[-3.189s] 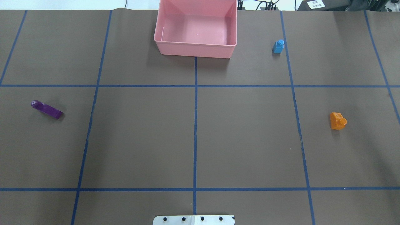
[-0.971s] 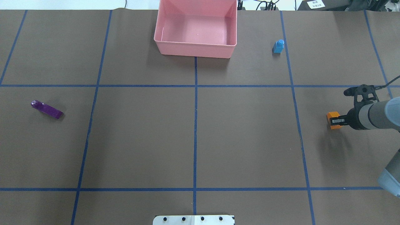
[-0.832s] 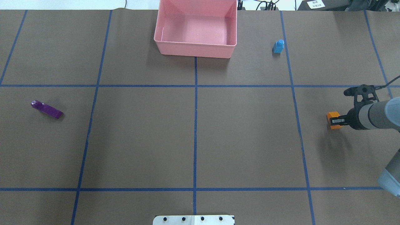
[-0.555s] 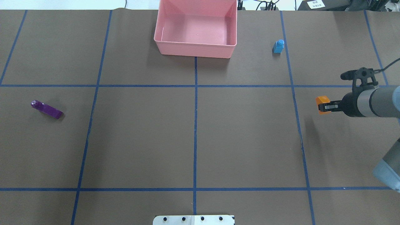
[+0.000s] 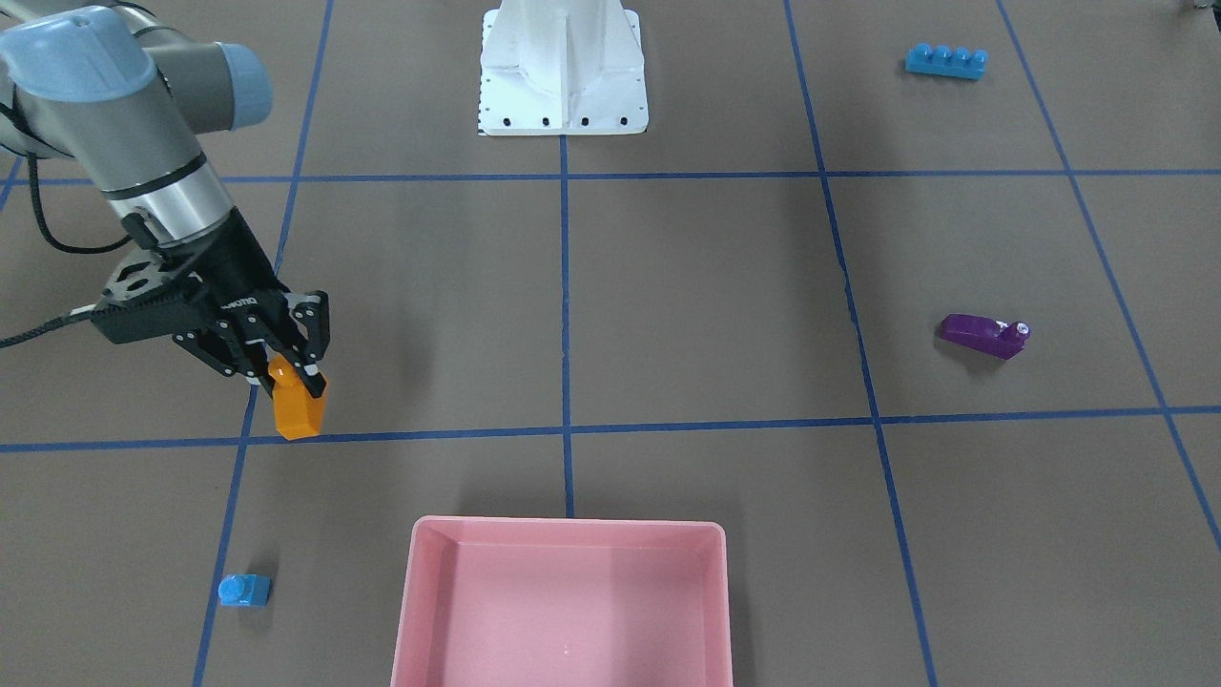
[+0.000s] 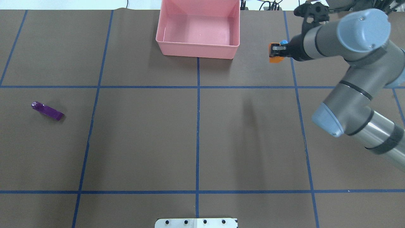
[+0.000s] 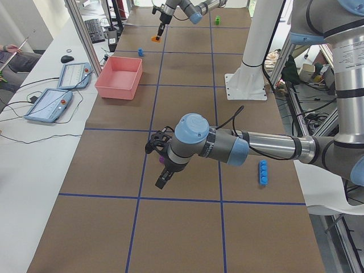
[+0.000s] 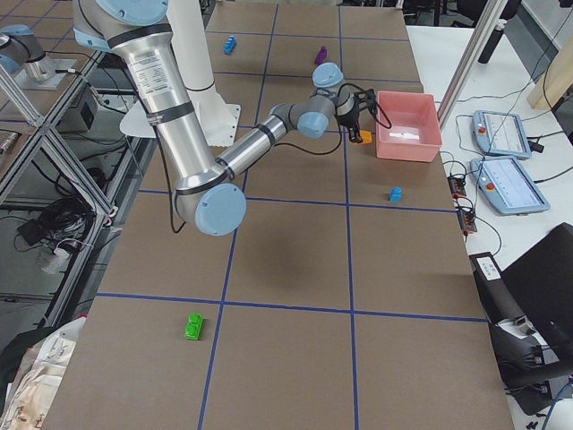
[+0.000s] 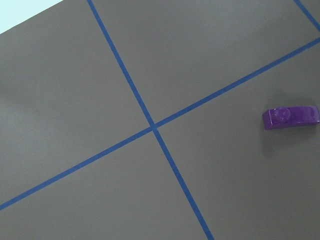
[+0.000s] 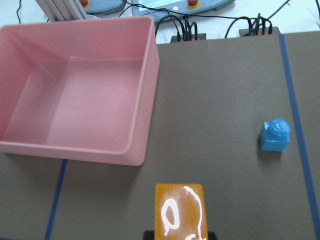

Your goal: Put all blocks into box

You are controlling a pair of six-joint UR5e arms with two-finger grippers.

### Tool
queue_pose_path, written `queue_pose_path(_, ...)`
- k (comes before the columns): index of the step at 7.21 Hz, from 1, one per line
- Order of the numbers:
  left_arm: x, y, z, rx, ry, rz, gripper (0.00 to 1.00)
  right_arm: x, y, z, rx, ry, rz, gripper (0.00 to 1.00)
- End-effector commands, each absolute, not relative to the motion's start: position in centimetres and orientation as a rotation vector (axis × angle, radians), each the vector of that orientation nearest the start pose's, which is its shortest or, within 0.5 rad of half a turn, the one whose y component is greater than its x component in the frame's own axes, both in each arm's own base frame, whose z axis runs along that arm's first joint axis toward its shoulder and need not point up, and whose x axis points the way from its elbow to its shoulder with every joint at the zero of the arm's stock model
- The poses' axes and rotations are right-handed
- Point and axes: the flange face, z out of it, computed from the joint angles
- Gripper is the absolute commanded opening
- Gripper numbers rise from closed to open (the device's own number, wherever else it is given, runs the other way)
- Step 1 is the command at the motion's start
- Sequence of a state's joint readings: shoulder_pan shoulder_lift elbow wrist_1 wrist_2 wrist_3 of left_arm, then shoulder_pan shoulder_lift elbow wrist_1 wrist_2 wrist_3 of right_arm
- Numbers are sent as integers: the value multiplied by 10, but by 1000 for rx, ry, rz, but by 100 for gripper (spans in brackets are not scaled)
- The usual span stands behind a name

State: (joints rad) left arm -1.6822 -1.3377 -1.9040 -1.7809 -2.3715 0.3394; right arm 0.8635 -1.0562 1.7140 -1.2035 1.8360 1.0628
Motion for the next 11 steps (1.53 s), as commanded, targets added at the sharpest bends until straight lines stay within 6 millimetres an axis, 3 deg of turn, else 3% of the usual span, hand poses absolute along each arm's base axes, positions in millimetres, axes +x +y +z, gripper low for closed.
queue_pose_path(1,-107,-398,572,466,711,339,100,-411,-660,180,402,-872,227,0)
queue_pose_path(2,-107,-398,573,464,712,338,100,-432,-694,166,376,-834,242,0)
queue_pose_path(4,-107,-398,572,466,711,339,100,-456,-744,154,353,-734,293,0)
queue_pose_path(5,-107,-398,572,465,712,337,100,-473,-761,162,333,-672,308,0)
queue_pose_path(7,-106,-399,572,466,712,339,100,-501,-759,188,323,-595,303,0)
queue_pose_path(8,-106,-399,571,468,711,340,100,-509,-756,191,335,-577,305,0)
queue_pose_path(9,-107,-400,571,469,711,341,100,-511,-754,192,332,-576,305,20)
queue_pose_path(10,-107,-400,571,469,711,341,100,-510,-755,192,332,-577,309,79)
queue_pose_path(11,-107,-400,571,469,711,341,100,-511,-754,190,321,-583,338,99)
